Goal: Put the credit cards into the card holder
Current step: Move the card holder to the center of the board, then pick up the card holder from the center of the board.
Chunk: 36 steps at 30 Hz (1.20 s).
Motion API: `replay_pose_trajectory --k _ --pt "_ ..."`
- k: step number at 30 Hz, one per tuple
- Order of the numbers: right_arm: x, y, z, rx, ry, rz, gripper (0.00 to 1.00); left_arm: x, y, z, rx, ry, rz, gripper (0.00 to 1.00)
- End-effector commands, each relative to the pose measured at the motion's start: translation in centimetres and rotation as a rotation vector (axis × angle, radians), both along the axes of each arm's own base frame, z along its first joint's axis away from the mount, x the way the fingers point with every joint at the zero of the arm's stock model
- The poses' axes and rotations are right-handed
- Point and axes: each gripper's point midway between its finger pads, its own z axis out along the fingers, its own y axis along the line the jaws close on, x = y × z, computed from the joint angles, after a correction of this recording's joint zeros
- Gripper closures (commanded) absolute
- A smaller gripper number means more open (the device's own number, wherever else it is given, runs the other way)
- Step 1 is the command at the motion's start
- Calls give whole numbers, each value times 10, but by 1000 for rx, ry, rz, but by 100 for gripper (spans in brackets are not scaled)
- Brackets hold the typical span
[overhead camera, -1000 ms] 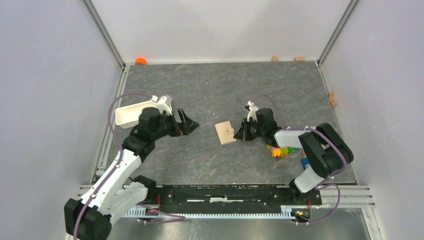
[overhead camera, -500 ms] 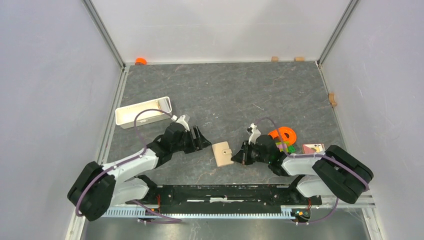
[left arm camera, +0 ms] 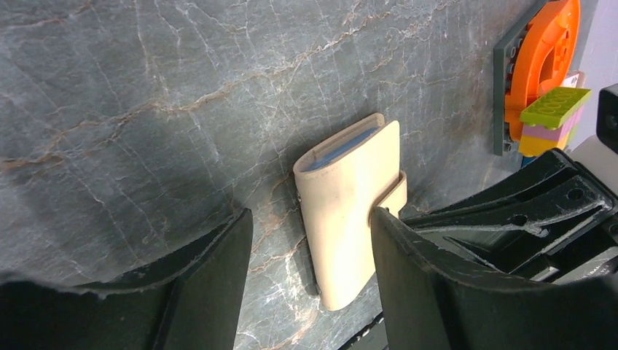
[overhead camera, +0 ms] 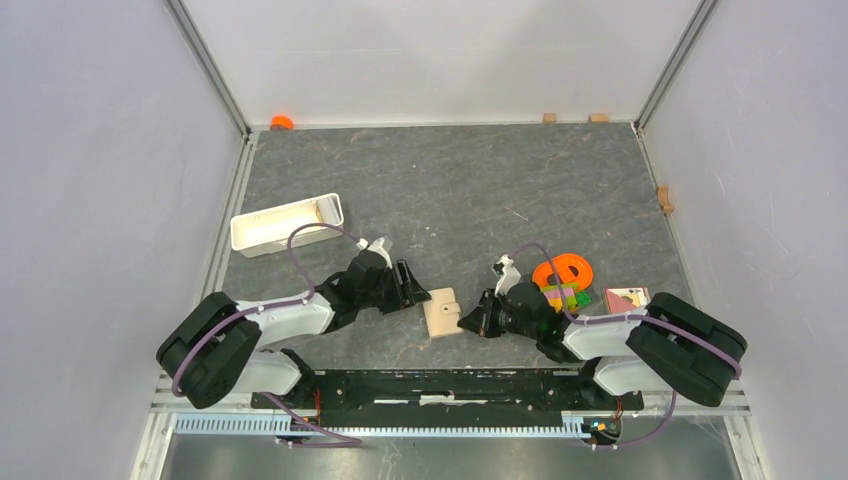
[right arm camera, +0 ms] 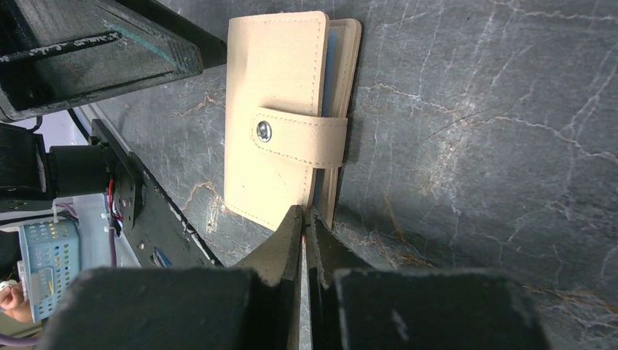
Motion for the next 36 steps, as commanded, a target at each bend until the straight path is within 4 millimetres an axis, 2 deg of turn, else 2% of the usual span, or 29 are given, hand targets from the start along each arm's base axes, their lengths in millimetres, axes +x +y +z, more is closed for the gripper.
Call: replay_pose_trajectory --k 1,5,10,13,19,22,23,25,27,30,33,36 --pt "2 0 1 14 -11 -30 94 -3 -1 -9 -31 32 46 34" --pt "-2 5 1 25 -7 -12 94 -12 -16 -16 -87 75 4 37" --pt "-5 9 1 39 1 3 94 -17 -37 -10 -195 73 -38 45" --pt "-8 10 1 45 4 9 94 -17 -42 -8 -202 60 -53 50" --pt "-6 7 2 35 -28 9 93 -14 -37 -4 -167 8 -58 76" --pt "1 3 10 20 -102 3 87 -12 -36 4 -131 -36 -101 92" --pt "5 1 14 5 -139 0 82 -12 -37 9 -121 -56 -122 96" --pt "14 -4 29 -18 -223 -5 72 -10 -37 22 -100 -104 -158 98" --pt "25 -13 44 -49 -306 -23 58 -9 -36 38 -80 -149 -193 98" --pt "38 -21 75 -73 -455 -7 41 -9 -36 68 -62 -220 -268 98" --pt "36 -17 115 -44 -606 104 38 -20 -41 96 -72 -256 -386 98" --pt "17 -3 144 24 -698 277 38 -39 -45 115 -86 -234 -524 98"
